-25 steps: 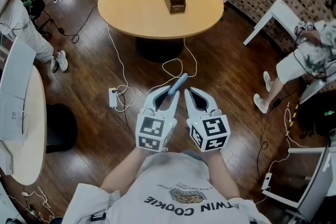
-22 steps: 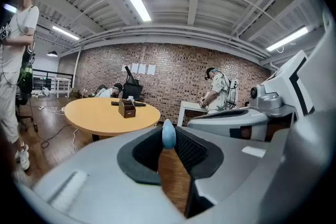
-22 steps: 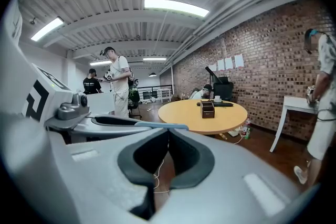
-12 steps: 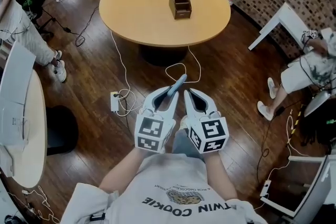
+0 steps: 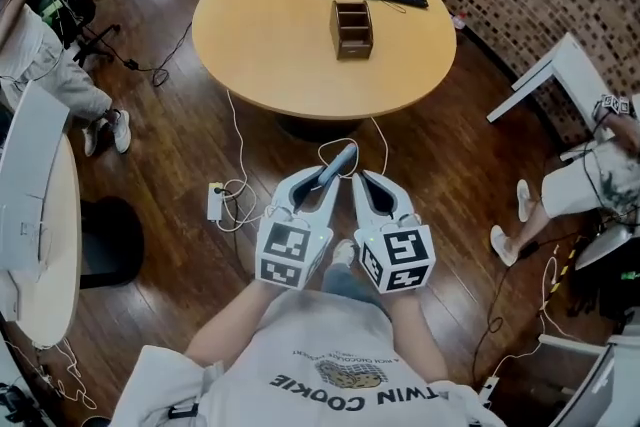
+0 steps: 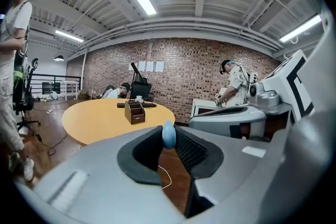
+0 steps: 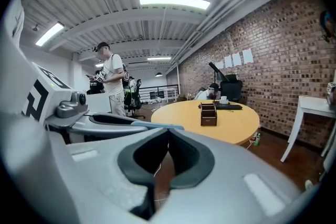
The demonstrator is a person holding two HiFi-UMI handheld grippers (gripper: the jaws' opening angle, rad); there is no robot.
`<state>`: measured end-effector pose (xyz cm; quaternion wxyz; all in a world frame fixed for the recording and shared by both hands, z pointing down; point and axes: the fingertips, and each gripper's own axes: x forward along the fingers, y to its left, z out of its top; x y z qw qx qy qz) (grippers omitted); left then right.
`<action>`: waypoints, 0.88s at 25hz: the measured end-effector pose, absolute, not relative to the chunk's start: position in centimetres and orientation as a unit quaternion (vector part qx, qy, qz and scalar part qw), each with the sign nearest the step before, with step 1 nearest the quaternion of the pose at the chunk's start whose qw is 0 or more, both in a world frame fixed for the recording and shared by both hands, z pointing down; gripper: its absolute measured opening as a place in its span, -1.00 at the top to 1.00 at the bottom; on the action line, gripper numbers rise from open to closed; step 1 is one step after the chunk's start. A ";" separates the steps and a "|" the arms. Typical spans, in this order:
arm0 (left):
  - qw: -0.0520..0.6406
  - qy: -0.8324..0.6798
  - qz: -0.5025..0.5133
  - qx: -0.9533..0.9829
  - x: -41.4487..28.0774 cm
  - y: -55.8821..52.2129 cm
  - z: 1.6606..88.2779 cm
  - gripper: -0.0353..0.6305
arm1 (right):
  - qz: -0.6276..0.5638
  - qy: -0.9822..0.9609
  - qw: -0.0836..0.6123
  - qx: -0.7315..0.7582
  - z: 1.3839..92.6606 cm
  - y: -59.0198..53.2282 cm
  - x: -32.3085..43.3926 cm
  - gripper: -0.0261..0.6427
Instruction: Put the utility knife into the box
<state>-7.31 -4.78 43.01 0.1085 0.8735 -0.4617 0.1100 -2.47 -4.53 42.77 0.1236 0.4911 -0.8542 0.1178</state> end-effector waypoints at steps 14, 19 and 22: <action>0.096 -0.504 0.131 0.849 -0.1 -15.5 43.7 0.68 | 0.128 -0.880 0.127 0.440 44.0 -15.4 4.6 0.92; 0.088 -0.512 0.138 0.843 1.3 -17.8 43.6 0.68 | 0.126 -0.888 0.126 0.425 44.2 -17.4 5.6 0.92; 0.088 -0.517 0.140 0.840 1.7 -19.0 43.7 0.68 | 0.123 -0.892 0.124 0.417 44.2 -18.5 5.7 0.91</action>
